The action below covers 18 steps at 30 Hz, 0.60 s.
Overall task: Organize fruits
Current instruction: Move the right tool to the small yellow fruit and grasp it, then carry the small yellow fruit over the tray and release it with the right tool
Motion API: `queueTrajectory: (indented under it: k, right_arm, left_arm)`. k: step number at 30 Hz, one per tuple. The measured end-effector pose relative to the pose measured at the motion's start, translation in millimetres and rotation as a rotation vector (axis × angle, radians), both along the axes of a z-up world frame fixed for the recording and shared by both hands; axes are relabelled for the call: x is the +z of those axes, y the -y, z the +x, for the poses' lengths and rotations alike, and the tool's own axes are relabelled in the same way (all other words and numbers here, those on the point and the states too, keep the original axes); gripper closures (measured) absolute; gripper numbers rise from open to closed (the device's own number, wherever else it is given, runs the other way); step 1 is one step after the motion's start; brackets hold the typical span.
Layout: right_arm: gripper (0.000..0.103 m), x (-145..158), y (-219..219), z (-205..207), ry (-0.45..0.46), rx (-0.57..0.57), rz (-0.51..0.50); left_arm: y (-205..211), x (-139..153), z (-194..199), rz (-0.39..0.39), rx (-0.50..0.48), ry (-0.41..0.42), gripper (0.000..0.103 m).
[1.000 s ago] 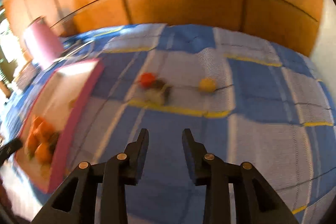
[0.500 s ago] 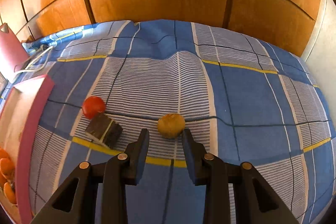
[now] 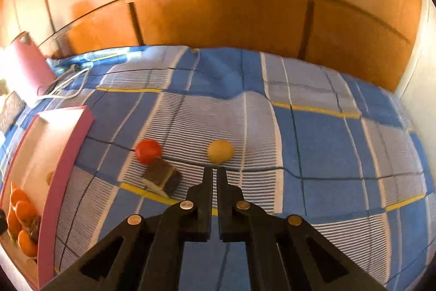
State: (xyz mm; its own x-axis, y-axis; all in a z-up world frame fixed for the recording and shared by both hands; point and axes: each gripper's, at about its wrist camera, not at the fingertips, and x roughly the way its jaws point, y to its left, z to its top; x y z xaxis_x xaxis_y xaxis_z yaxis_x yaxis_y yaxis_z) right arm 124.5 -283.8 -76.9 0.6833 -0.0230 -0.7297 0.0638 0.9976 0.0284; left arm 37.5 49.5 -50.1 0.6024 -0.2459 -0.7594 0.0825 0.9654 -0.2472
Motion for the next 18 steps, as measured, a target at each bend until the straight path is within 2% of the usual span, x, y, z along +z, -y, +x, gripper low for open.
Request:
queueTrajectory:
  k: [2,3,12,18]
  right_arm:
    - [0.081,-4.3,4.2,2.8,-0.028,-0.017,0.032]
    - [0.078,-7.5,7.3,4.3,-0.038,-0.027,0.044]
    - [0.068,-15.9,8.5,32.0,-0.058,0.003,0.142]
    - [0.068,-22.8,-7.0,68.4,-0.077,0.006,0.175]
  left_arm:
    - [-0.9,1.3,-1.9,-0.002,0.002,0.005,0.052]
    - [-1.8,1.6,-2.9,-0.003,0.005,0.007,0.052]
    - [-1.0,0.7,2.1,-0.002,0.011,-0.005,0.051]
    - [5.6,1.4,9.4,-0.004,-0.005,-0.023,0.051]
